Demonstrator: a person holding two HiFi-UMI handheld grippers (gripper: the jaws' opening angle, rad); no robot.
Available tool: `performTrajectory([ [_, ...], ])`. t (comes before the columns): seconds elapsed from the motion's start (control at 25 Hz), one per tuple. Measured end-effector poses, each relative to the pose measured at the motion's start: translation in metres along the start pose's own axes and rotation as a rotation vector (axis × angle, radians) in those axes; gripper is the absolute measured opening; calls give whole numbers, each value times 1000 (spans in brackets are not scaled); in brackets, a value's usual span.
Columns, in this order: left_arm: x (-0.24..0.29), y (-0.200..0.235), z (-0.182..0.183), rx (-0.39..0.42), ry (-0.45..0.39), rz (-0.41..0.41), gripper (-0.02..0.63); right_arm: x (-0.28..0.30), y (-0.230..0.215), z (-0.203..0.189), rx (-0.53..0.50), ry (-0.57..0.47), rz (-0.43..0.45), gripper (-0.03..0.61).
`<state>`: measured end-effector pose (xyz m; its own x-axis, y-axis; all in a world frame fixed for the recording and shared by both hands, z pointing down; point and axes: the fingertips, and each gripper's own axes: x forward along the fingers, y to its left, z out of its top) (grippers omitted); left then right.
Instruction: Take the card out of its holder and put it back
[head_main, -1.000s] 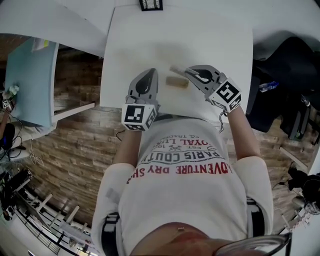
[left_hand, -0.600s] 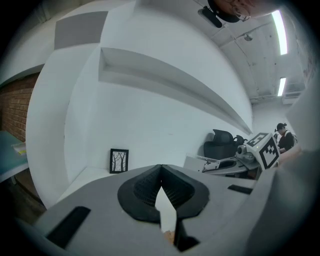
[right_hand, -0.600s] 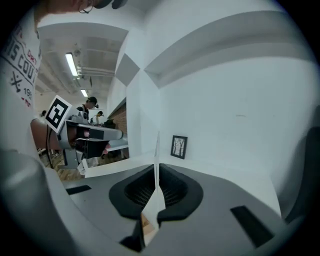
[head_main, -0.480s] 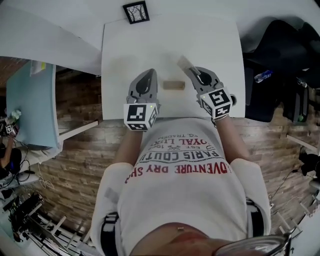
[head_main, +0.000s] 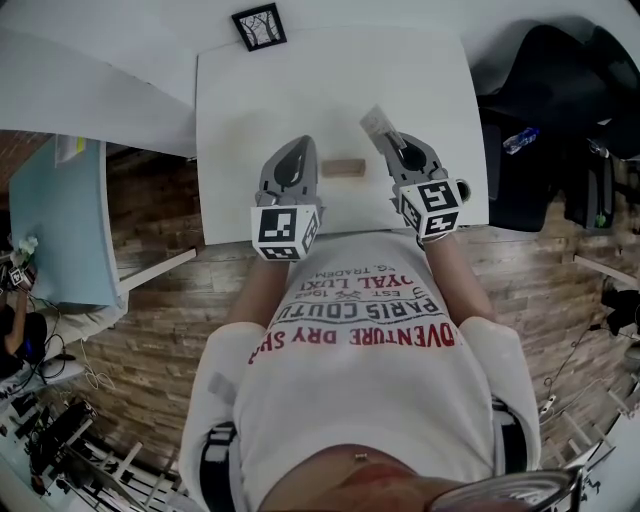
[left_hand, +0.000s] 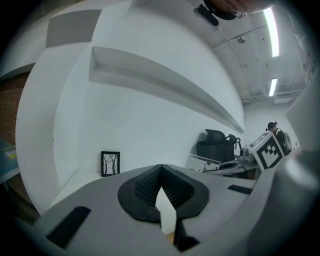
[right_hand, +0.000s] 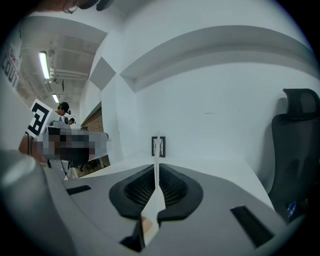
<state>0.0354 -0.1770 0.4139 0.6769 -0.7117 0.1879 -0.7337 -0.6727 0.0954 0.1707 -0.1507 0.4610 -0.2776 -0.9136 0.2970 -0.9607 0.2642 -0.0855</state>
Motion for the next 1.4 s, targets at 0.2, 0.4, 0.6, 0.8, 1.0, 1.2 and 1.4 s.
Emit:
performTrajectory([
  [0.2,4,0,-1,-25,6,-8,25,2,-2,-1,10,5,6,35],
  [0.4,5,-1,-1,-43,5,-2,25,2,-4,-1,14,7,12,35],
  [0.6,6,1,-4,-47,14,13,25,2,-5,-4,12,19,34,35],
  [0.8,3,8,-9,-67,18,47,25,10,3,-6,-27,44,140,35],
  [1.0,1,14,-14,-79,34,91,25,16,22,0,-91,46,337,35],
  [1.2,-2,16,-21,-90,57,144,25,17,45,8,-184,38,565,35],
  [1.4,-7,16,-32,-114,79,189,25,20,62,1,-280,84,785,35],
])
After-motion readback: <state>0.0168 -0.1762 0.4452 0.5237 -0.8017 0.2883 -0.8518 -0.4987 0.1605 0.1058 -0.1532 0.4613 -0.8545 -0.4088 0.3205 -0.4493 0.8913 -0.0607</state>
